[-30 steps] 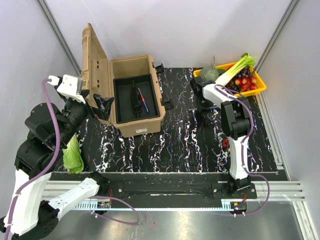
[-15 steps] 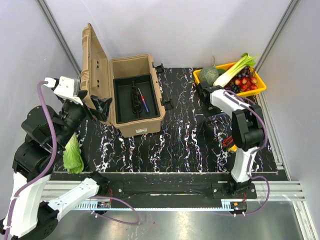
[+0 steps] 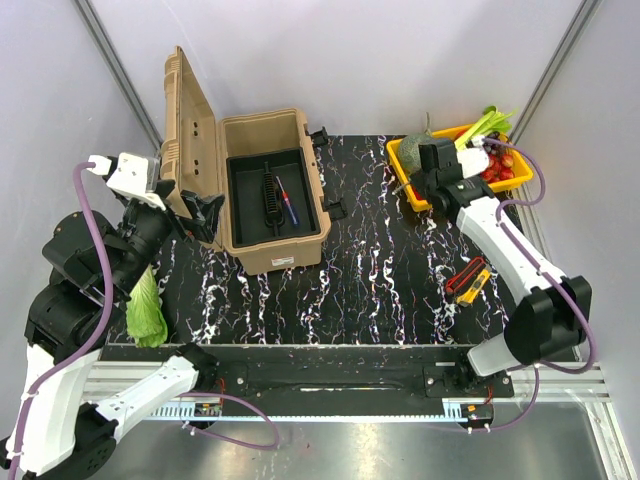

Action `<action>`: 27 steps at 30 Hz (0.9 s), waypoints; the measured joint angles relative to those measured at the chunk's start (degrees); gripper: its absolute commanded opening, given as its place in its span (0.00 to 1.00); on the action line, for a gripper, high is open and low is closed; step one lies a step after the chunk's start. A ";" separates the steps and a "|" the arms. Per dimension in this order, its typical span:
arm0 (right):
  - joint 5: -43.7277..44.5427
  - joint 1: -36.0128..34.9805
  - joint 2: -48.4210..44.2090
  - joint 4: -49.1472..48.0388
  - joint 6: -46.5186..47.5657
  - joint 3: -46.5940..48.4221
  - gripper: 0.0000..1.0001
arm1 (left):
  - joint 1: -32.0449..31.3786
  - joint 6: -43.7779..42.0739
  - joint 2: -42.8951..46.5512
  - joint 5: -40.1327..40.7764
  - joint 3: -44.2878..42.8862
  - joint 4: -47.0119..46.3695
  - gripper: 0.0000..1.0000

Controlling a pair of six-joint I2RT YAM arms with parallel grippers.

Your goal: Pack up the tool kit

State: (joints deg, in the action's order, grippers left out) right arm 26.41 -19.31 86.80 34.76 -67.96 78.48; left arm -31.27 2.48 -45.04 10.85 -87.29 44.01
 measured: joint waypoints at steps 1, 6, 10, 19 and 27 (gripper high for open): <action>-1.18 -0.68 -1.31 -3.39 4.00 -0.76 0.00 | 0.00 0.00 0.00 0.00 0.02 0.00 0.99; -8.07 -7.13 -3.06 -15.10 21.29 0.07 0.00 | 0.00 0.04 0.11 0.00 0.22 -0.07 0.99; -16.68 -12.57 -0.83 -20.98 31.87 4.09 0.00 | 0.00 0.07 0.24 0.00 0.48 -0.13 0.99; -30.93 -22.99 9.92 -24.57 47.34 15.63 0.00 | 0.00 0.46 0.81 -0.02 0.52 -0.13 0.99; -31.82 -23.98 20.94 -17.97 50.88 22.43 0.00 | 0.00 0.59 0.81 -0.09 0.52 -0.02 0.99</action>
State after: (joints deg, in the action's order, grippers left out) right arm -5.41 -43.29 107.74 16.80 -17.08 100.90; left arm -31.27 3.07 -44.23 10.76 -86.76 43.99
